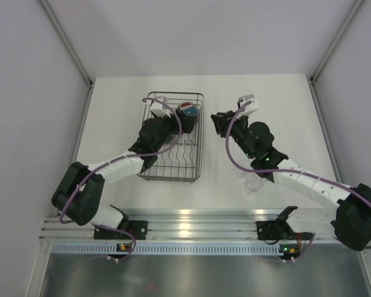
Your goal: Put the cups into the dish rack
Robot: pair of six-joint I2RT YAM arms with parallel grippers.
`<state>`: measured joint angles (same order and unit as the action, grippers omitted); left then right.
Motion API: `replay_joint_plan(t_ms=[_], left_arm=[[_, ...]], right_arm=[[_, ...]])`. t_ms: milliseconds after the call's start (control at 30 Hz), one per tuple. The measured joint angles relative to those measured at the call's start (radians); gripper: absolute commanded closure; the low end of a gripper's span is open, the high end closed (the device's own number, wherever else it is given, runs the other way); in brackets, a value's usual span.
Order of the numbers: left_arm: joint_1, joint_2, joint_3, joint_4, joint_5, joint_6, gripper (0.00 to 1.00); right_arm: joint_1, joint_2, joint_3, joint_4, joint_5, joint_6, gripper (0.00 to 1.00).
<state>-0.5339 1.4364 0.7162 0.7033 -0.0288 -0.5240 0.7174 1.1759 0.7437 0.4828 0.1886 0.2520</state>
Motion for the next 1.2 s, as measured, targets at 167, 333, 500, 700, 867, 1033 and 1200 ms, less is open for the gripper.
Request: replay_joint_plan(t_ms=[167, 333, 500, 700, 867, 1033, 1200], left_arm=[[-0.082, 0.032, 0.010, -0.030, -0.074, 0.110, 1.00], [-0.091, 0.079, 0.010, -0.034, -0.130, 0.162, 1.00], [-0.091, 0.134, 0.010, -0.022, -0.178, 0.195, 1.00], [-0.096, 0.216, 0.034, 0.000, -0.206, 0.214, 1.00], [-0.105, 0.265, 0.035, 0.039, -0.254, 0.237, 1.00], [-0.117, 0.292, 0.035, 0.093, -0.288, 0.266, 1.00], [-0.122, 0.325, 0.035, 0.142, -0.306, 0.289, 1.00]], right_arm=[[-0.018, -0.014, -0.024, 0.002, -0.007, 0.011, 0.71], [-0.042, -0.027, -0.045, 0.002, -0.019, 0.022, 0.71], [-0.065, -0.031, -0.050, 0.003, -0.037, 0.039, 0.71], [-0.097, -0.031, -0.062, 0.007, -0.061, 0.055, 0.71], [-0.120, -0.031, -0.077, 0.005, -0.083, 0.068, 0.71], [-0.139, -0.031, -0.077, 0.009, -0.099, 0.080, 0.71], [-0.156, -0.029, -0.076, 0.011, -0.115, 0.092, 0.71]])
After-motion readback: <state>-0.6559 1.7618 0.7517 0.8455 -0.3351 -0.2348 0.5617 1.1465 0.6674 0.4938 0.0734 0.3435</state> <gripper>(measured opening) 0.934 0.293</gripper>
